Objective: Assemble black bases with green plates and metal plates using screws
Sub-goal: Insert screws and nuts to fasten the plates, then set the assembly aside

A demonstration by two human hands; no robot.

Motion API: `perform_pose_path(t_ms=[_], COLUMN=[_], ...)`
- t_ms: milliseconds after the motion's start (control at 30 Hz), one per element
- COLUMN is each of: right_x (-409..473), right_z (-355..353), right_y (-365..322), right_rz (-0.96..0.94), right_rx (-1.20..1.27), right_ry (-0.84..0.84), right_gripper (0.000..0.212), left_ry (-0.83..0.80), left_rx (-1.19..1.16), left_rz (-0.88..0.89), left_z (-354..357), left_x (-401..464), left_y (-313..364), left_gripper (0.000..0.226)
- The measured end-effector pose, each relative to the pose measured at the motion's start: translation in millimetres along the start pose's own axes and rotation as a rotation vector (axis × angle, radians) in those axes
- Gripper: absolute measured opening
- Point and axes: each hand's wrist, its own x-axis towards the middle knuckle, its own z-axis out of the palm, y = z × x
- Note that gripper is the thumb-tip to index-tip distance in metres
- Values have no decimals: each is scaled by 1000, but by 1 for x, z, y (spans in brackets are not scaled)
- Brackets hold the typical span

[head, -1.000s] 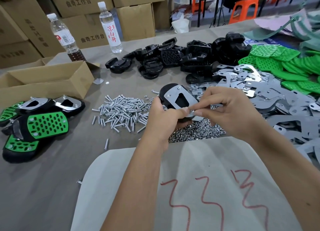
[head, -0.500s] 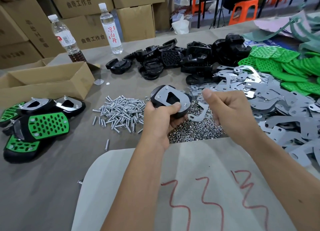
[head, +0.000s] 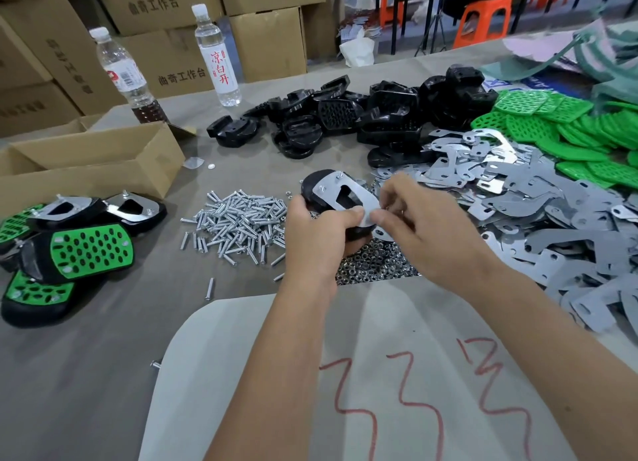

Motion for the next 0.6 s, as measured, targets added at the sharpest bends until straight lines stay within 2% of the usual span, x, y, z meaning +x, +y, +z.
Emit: perform_pose_path(t_ms=[100,267,467,600], right_x=[0,-1,1,0], right_z=[1,-2,-2,3], right_y=[-5,-14,-13,-10], right_rz=[-44,-109,-60,19], right_rx=[-146,-192,-259,-229], right_ry=[-92,-160,-60,28], right_gripper=[14,13,28,32], left_ry=[30,35,21,23], left_rx=[111,203,168,156], left_rz=[77,117,106,133], left_z=[-2,-3,2,7], left_x=[-2,-2,-3,-3], left_y=[1,2,0,-4], left_gripper=[39,38,20,29])
